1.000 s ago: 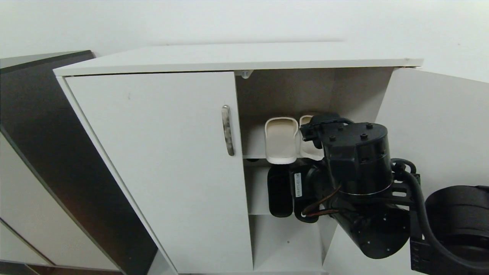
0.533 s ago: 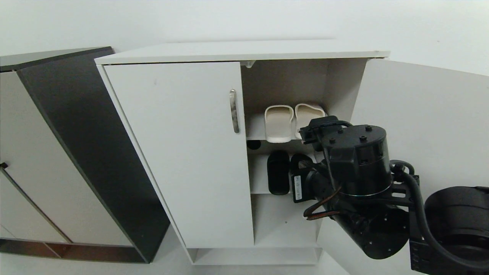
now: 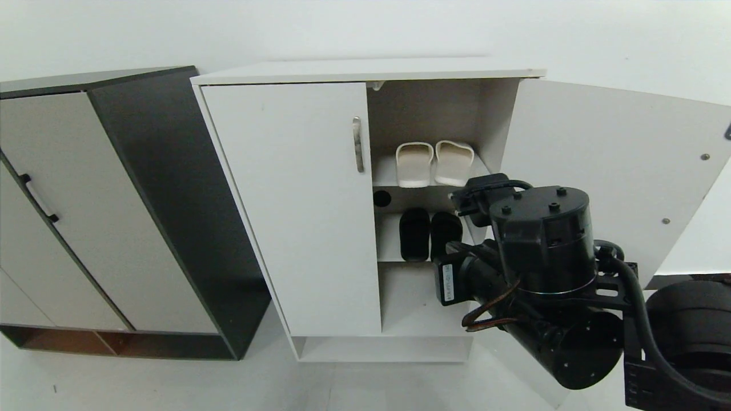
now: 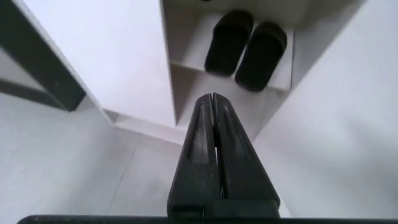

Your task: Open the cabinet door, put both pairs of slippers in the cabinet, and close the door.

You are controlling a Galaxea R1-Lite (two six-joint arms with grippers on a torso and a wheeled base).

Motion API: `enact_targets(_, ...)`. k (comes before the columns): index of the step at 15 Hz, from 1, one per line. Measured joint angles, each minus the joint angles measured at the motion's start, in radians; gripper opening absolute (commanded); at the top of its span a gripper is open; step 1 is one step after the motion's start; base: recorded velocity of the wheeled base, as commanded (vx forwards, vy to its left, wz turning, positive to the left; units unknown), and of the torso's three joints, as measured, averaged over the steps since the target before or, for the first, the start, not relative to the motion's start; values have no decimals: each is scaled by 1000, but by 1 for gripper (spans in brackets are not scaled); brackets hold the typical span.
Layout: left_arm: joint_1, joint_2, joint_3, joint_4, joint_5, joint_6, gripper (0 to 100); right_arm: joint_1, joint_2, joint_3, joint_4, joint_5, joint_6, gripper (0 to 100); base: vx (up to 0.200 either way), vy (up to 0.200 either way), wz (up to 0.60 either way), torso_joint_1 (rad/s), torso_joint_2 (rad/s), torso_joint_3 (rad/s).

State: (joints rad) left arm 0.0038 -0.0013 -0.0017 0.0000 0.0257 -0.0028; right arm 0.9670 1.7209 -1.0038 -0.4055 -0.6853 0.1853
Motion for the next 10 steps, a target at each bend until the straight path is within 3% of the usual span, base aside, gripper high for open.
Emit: enact_targets(10,0,0,0,0,1,0,0,-24,-1,58,-66,26,-44,0,0,0,0,0,0,0)
